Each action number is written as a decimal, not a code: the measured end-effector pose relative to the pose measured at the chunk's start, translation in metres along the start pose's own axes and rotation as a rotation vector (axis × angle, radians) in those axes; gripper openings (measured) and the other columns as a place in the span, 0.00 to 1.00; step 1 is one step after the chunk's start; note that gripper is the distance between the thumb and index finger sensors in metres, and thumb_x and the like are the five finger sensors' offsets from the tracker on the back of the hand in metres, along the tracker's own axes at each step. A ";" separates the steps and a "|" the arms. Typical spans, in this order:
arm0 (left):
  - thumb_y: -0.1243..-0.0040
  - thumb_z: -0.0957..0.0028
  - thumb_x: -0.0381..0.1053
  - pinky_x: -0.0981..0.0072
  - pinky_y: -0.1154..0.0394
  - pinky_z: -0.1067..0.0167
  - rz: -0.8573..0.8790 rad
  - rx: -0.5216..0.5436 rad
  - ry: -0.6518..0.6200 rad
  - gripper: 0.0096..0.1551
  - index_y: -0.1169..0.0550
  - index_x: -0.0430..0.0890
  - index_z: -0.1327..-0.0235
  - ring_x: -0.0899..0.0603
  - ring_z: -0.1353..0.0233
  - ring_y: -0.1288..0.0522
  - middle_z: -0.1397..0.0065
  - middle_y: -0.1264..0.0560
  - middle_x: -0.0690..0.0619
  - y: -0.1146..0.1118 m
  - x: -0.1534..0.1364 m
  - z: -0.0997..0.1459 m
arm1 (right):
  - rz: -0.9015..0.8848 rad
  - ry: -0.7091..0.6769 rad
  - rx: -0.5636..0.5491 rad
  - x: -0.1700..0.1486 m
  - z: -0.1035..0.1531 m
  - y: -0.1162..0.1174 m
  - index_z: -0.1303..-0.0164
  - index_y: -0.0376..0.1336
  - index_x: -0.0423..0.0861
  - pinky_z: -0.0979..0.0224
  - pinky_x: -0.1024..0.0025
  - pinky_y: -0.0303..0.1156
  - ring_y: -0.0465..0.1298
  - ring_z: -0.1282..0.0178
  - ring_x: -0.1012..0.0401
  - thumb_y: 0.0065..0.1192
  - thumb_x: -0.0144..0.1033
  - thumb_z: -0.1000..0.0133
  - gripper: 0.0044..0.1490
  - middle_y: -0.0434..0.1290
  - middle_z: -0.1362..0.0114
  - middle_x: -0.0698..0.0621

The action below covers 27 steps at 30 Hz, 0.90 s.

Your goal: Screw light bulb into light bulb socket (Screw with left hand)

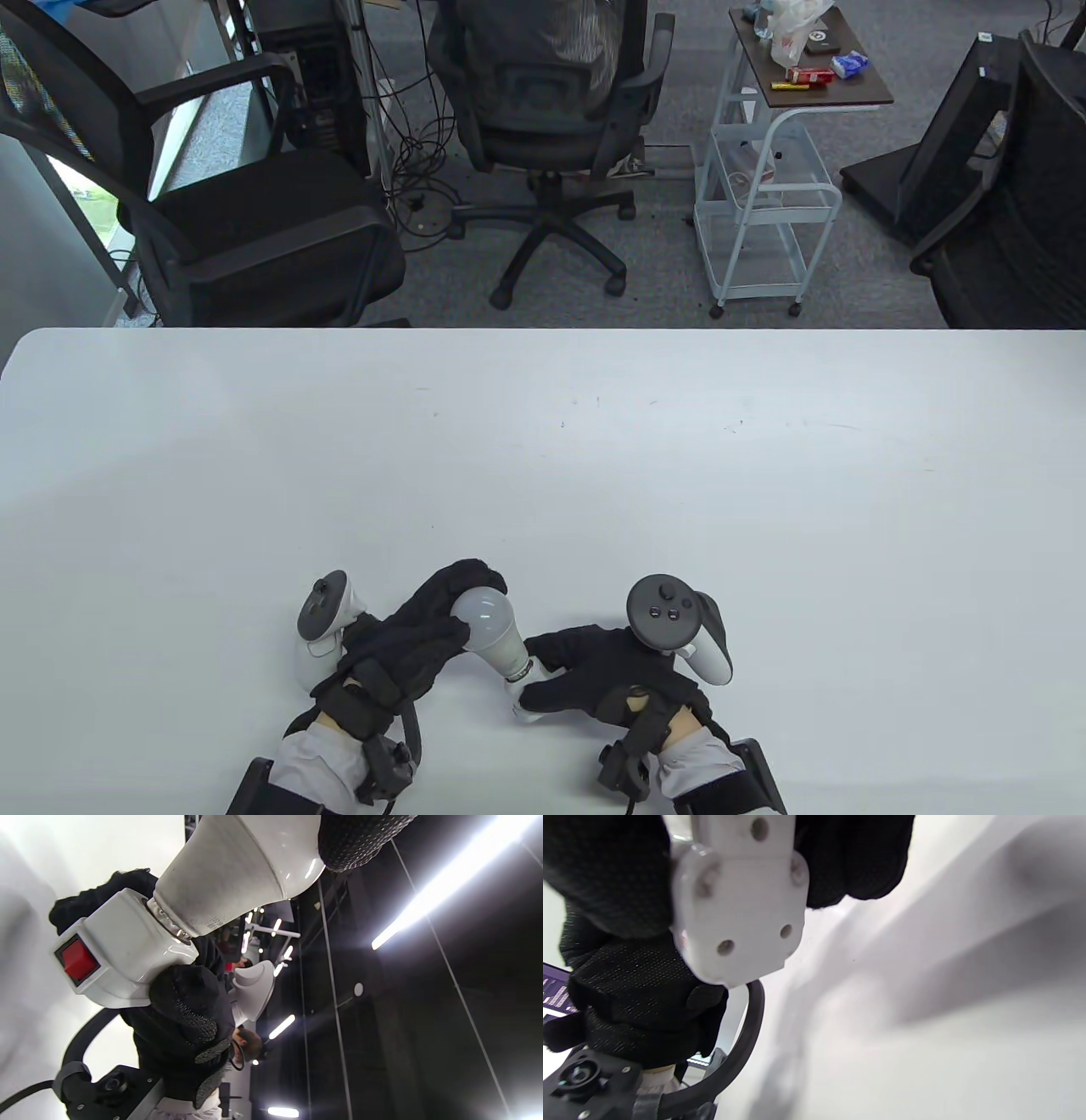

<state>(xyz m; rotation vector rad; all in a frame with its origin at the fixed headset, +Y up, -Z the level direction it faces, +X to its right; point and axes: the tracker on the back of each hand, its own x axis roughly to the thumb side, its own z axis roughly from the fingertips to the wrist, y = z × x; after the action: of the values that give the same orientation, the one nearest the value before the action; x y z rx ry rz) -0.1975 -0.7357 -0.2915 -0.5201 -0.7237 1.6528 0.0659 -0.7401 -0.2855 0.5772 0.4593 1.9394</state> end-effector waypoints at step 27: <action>0.43 0.33 0.70 0.12 0.58 0.33 -0.157 0.089 0.090 0.45 0.49 0.57 0.12 0.25 0.18 0.58 0.17 0.54 0.32 0.000 -0.001 0.002 | 0.054 0.025 -0.034 0.001 0.001 0.001 0.37 0.69 0.38 0.27 0.22 0.44 0.71 0.35 0.40 0.81 0.49 0.52 0.40 0.75 0.37 0.38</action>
<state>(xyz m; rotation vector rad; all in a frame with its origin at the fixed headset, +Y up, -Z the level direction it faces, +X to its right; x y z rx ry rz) -0.1984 -0.7372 -0.2903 -0.4597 -0.6068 1.4987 0.0652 -0.7398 -0.2842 0.5492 0.4294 2.0044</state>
